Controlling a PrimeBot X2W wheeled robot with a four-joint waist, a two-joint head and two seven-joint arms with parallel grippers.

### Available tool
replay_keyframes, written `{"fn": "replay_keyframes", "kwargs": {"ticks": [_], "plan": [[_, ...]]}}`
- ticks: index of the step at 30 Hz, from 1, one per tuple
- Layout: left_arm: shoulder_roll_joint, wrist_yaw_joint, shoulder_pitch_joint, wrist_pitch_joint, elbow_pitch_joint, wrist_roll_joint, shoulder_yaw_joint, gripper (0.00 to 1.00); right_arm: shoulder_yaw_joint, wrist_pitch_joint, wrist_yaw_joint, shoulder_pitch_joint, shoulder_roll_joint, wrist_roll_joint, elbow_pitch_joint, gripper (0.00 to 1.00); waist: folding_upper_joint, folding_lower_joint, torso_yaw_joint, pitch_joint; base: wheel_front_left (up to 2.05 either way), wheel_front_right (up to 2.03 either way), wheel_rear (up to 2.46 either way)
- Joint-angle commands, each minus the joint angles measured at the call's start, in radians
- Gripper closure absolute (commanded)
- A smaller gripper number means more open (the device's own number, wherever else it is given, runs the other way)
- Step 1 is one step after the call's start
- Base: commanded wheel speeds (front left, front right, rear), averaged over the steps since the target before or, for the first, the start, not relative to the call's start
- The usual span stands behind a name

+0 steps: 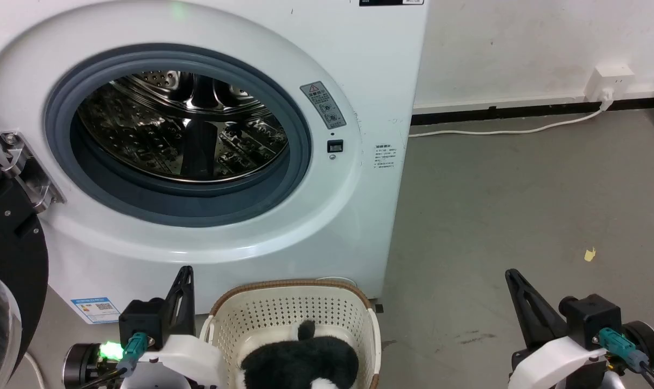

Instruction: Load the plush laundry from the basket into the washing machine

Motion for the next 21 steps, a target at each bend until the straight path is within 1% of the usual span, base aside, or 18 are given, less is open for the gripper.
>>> {"fn": "replay_keyframes", "kwargs": {"ticks": [1, 21], "plan": [[0.000, -0.005, 0.000, 0.000, -0.005, 0.002, 0.000, 1.00, -0.001, 0.000, -0.001, -0.011, 0.003, -0.006, -0.004, 1.00, 0.0000, 0.0000, 0.000, 0.000, 0.00, 0.00, 0.00], [0.000, -0.005, 0.000, 0.000, -0.005, 0.002, 0.000, 1.00, -0.001, 0.000, -0.001, -0.011, 0.003, -0.006, -0.004, 1.00, 0.0000, 0.0000, 0.000, 0.000, 0.00, 0.00, 0.00]]}}
